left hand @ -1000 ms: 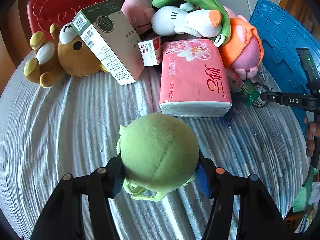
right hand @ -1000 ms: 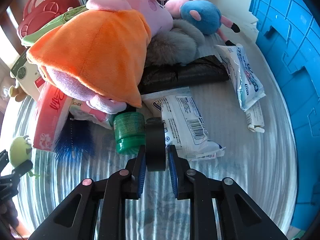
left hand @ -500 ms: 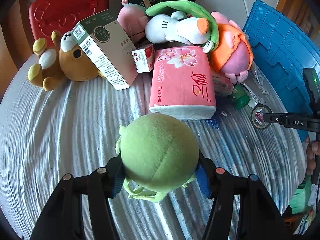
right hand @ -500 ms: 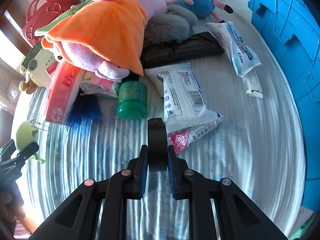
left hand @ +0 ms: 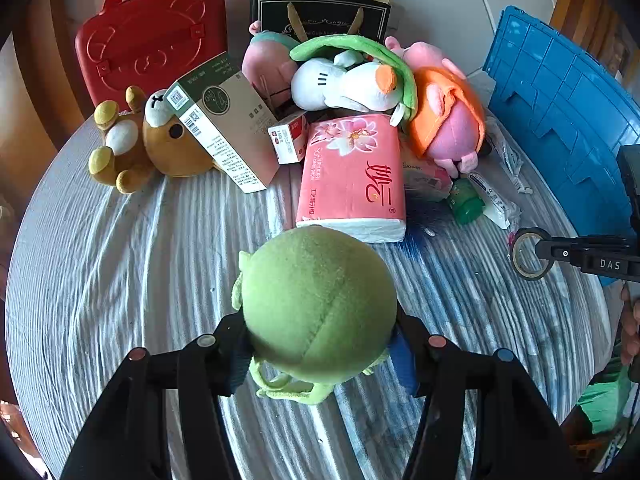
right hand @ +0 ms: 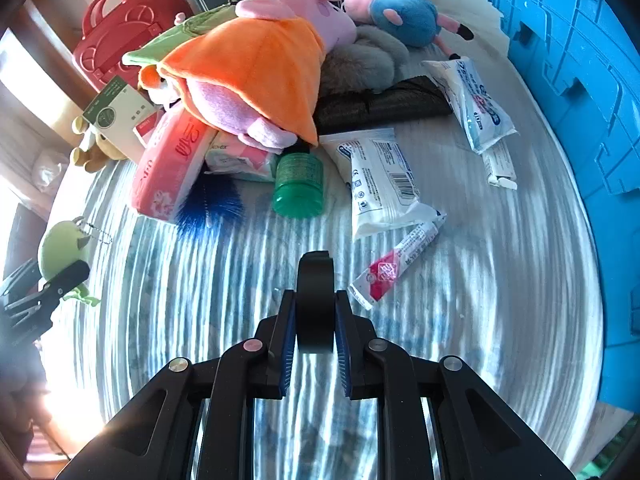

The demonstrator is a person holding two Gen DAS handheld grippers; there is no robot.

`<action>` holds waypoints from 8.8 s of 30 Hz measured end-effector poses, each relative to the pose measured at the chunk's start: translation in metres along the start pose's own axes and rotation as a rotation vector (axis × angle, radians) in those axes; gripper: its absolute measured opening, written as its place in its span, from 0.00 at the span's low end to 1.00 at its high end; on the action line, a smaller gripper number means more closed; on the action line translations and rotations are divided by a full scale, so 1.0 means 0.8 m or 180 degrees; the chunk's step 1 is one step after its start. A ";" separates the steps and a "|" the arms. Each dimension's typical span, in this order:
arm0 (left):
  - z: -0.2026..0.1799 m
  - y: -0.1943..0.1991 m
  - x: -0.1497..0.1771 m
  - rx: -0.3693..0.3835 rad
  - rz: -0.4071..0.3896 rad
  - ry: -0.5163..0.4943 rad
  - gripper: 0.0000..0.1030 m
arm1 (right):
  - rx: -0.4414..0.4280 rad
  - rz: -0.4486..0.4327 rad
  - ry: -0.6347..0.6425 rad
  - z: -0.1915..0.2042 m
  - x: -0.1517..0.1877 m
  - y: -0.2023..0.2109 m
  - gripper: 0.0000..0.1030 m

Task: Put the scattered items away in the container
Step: 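Lift both held items and carry them over the blue crate, then open both tools to drop the plush and black roll into the crate, then move both open tools back over the pile on the bed, then lower the left tool onto the white-green box and close on it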

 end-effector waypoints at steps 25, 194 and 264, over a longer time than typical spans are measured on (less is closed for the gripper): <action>-0.071 0.129 -0.054 -0.0157 -0.0488 0.0020 0.54 | -0.0194 -0.0445 0.0321 0.014 -0.010 0.153 0.17; -0.310 0.227 -0.191 0.0421 -0.1069 -0.0307 0.88 | 0.0272 -0.1682 -0.0201 -0.151 -0.062 0.430 1.00; 0.084 -0.089 -0.229 0.0316 -0.0383 0.0119 0.61 | 0.0543 -0.0265 -0.0282 -0.006 -0.189 0.016 1.00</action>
Point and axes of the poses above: each gripper's, at about its wrist camera, not at the fingertips, and y roughly against the way its jaws point, z to its left, x to its underside, the point moved 7 cm from there along -y, roughly the way its jaws point, and after that the axes turned 10 degrees about y, right-handed, at the moved point
